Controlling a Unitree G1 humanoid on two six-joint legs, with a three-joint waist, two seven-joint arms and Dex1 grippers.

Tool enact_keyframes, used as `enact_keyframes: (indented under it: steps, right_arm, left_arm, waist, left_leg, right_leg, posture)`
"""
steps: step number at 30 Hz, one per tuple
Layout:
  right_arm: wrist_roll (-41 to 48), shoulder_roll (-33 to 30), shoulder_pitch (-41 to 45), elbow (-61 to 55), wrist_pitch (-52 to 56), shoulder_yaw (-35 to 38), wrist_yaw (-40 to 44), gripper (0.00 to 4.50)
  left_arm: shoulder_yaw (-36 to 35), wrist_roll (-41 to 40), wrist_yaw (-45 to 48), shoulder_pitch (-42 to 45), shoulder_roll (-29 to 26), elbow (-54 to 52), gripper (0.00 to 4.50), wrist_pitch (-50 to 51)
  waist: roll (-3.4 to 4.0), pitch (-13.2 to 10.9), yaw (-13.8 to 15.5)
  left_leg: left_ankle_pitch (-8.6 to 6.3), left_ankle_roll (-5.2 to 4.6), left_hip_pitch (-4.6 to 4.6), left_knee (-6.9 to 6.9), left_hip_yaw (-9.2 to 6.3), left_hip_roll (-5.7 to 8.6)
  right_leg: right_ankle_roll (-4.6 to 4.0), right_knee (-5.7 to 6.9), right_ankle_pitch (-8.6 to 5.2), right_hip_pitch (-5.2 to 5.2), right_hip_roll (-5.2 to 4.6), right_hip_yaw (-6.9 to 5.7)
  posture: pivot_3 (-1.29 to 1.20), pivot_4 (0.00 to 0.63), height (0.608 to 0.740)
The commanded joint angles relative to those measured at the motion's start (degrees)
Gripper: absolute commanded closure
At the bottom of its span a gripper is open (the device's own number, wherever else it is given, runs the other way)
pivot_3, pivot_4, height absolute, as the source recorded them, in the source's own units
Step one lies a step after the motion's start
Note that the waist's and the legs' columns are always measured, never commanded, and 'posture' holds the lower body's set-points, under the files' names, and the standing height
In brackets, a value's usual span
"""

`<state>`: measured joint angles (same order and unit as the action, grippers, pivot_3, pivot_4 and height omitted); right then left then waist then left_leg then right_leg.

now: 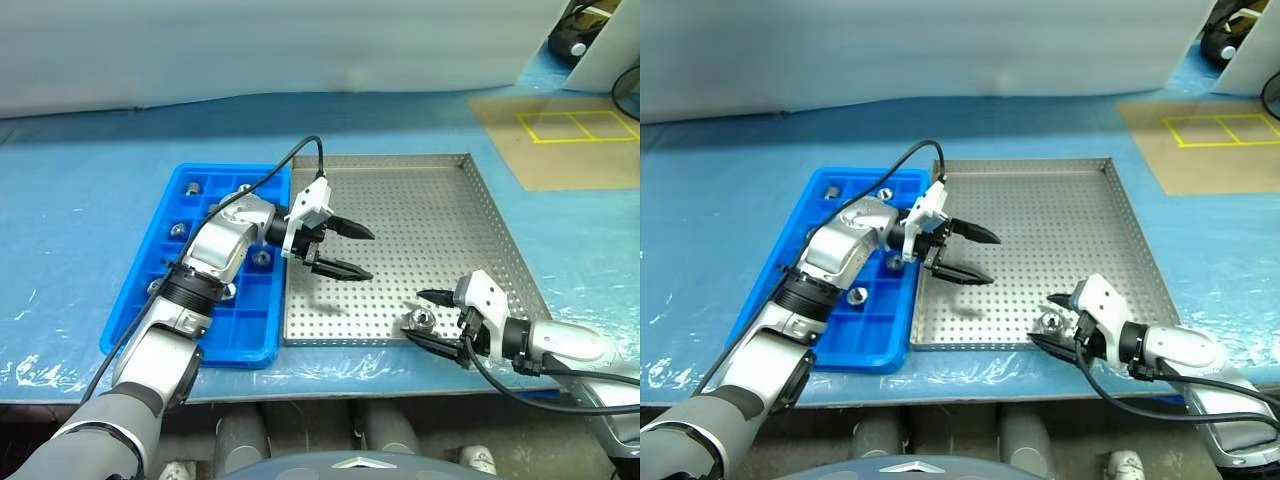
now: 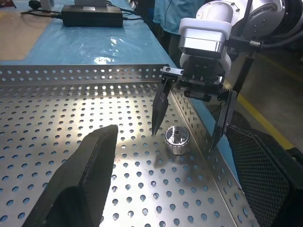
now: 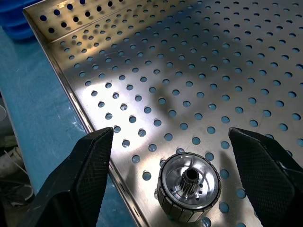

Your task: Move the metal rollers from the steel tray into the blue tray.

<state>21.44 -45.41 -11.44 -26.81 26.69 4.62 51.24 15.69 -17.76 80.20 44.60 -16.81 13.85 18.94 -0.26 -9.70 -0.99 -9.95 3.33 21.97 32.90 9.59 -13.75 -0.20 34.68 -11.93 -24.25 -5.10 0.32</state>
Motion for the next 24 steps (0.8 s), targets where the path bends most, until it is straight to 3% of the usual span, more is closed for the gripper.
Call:
enact_keyframes:
  steps: [1,16,21,24]
  right_arm:
    - [-2.2,-0.4,-1.2,3.4,-0.5,-1.9,0.1,0.49]
    - [-2.1,-0.4,3.7,7.6,-2.1,-1.5,0.2,0.49]
    - [-2.3,0.0,3.4,7.8,-2.1,-1.6,-0.1,1.76]
    - [-2.7,0.0,3.3,8.0,-2.2,-1.7,-0.1,1.76]
  left_arm:
    - [-0.2,-0.8,-0.8,-0.4,-0.4,-3.4,0.67,0.4]
    - [-0.5,-1.4,-0.7,1.0,-1.8,-4.2,0.67,0.8]
    - [-0.7,-1.5,-0.8,1.4,-2.3,-4.2,0.67,0.7]
    - [-0.7,-1.7,-0.9,1.2,-2.6,-4.5,0.67,1.0]
  waist:
    - [-0.02,0.0,0.0]
    - [-0.03,0.0,0.3]
    - [-0.02,0.0,0.4]
    - [-0.02,0.0,0.4]
  left_leg:
    - [0.0,0.0,-0.02,0.0,0.0,0.0]
    - [0.0,0.0,-0.02,-0.1,0.0,0.04]
    - [-0.02,-0.03,-0.01,-0.16,0.01,0.04]
    - [-0.02,-0.03,-0.02,-0.15,0.02,0.04]
  right_leg:
    - [0.0,0.0,0.0,0.02,0.0,0.0]
    - [0.05,-0.07,-0.03,0.06,-0.05,-0.03]
    - [0.08,-0.09,-0.07,0.06,-0.05,-0.04]
    - [0.08,-0.08,-0.07,0.06,-0.06,-0.04]
  posture:
    - [-0.36,0.15,0.74]
    - [-0.35,0.15,0.74]
    - [-0.34,0.15,0.74]
    - [-0.34,0.15,0.74]
